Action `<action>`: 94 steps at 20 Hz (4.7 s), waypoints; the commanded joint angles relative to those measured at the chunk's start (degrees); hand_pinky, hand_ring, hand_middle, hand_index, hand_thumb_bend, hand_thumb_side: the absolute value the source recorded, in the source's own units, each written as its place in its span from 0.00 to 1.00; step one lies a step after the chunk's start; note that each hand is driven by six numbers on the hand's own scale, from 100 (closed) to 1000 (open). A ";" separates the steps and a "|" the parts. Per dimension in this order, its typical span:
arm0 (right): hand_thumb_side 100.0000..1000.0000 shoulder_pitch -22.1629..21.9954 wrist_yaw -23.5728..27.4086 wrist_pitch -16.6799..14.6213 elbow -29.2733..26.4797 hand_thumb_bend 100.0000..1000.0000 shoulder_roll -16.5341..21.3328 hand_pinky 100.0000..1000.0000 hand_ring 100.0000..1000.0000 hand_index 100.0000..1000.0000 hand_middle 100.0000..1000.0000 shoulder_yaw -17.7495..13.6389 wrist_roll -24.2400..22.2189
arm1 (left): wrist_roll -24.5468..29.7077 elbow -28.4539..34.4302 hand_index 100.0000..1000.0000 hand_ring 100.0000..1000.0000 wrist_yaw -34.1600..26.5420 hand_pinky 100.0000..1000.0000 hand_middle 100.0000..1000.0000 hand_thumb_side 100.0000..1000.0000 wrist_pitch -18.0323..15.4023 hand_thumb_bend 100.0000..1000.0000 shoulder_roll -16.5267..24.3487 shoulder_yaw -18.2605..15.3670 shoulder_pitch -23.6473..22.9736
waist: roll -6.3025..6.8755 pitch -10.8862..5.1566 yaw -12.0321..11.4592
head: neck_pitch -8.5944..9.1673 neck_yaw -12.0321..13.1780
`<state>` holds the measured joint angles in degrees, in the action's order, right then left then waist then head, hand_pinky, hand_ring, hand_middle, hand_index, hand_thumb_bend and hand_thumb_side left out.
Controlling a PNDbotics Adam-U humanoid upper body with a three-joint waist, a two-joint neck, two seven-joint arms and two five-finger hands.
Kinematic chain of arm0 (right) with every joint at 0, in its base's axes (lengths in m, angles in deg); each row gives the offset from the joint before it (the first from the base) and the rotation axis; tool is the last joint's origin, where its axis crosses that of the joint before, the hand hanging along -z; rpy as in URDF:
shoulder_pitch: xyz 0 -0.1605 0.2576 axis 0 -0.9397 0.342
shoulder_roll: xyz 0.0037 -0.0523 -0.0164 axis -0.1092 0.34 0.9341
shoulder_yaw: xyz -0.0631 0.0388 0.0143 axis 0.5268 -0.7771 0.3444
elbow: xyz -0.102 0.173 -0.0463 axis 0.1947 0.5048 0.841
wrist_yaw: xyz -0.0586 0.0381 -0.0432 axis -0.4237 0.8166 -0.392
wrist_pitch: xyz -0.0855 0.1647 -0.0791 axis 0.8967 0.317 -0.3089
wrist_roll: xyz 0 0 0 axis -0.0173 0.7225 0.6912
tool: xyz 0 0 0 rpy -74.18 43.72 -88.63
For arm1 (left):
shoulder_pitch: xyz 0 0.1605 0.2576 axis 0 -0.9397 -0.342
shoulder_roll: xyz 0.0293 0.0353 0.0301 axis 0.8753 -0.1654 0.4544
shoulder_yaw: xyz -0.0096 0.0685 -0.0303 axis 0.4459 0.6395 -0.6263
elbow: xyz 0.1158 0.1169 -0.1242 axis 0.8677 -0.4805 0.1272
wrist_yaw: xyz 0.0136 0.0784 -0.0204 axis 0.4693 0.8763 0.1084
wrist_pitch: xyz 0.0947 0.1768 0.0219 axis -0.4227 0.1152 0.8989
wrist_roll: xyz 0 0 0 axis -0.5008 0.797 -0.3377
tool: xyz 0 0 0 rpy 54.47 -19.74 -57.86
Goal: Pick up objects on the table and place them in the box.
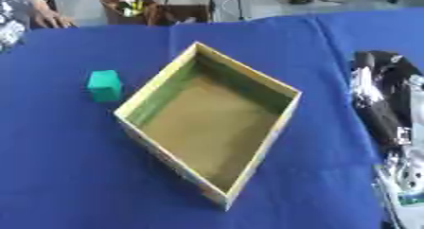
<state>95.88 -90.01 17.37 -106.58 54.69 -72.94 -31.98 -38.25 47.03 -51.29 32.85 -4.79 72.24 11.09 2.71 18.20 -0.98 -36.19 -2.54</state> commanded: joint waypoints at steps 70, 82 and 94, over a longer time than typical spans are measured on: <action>0.45 0.62 -0.04 1.28 -1.12 0.00 -0.69 0.76 0.65 0.60 0.45 1.99 -3.90 | 31.47 -38.14 1.00 0.89 34.86 0.71 1.00 0.76 -24.41 0.59 -9.38 0.72 23.40 | -0.48 -0.48 3.52 | -1.05 2.38; 0.44 0.87 -0.30 1.35 -1.12 0.00 -1.15 0.76 0.65 0.60 0.45 2.06 -4.18 | 30.24 -40.66 1.00 0.85 39.05 0.66 0.98 0.73 -24.30 0.53 -10.13 0.09 23.71 | -0.30 0.52 4.11 | -0.21 2.79; 0.44 0.89 -0.47 1.68 -1.12 0.00 -1.46 0.76 0.65 0.60 0.45 1.94 -3.97 | 28.33 -41.60 1.00 0.75 37.10 0.54 0.90 0.70 -24.72 0.45 -10.63 -0.37 23.27 | -0.26 0.84 4.15 | 0.42 2.89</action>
<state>96.33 -90.16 18.94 -106.58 52.82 -70.77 -36.04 -9.43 4.99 -13.55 8.27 -16.11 72.29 33.43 2.59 20.00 3.12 -36.49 0.22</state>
